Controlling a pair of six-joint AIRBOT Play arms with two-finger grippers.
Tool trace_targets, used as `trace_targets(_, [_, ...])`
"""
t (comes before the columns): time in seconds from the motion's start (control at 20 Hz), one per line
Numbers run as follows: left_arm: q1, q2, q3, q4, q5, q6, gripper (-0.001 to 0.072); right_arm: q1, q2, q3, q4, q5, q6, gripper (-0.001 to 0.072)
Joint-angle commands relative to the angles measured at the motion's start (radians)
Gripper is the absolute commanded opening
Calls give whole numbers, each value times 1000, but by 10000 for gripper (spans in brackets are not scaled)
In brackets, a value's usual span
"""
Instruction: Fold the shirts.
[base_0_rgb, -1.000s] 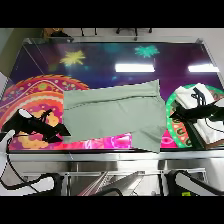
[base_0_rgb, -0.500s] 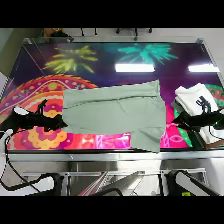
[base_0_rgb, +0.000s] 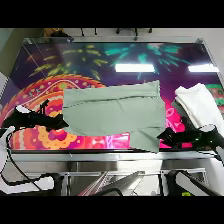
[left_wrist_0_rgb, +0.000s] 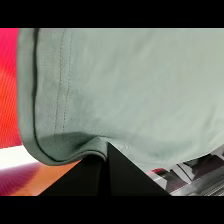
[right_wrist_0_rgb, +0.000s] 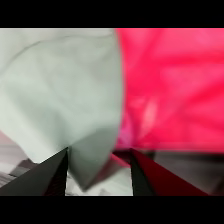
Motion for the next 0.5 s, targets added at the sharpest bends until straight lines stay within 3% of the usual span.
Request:
trace_targets(0.0, [0,-29,1,-2,-18,0,13,50,-13,-50,81,-166,-45,432])
trace_targets(0.1, [0,-29,2,-2,-21,0,13,75,-19,-50,144,-212,-85,399])
trace_targets(0.15, [0,-29,2,-1,-26,0,13,76,-19,-46,187,-212,-133,208])
trace_targets(0.2, [0,-29,2,-1,-34,-1,13,75,-18,-37,204,-207,-164,101])
trace_targets(0.25, [0,-29,2,0,-42,-1,13,74,-16,-21,199,-198,-165,99])
trace_targets(0.3, [0,-29,2,0,-53,-1,13,73,-11,-3,198,-180,-170,33])
trace_targets(0.45, [2,-29,2,60,-100,-43,13,73,31,35,123,-95,-137,18])
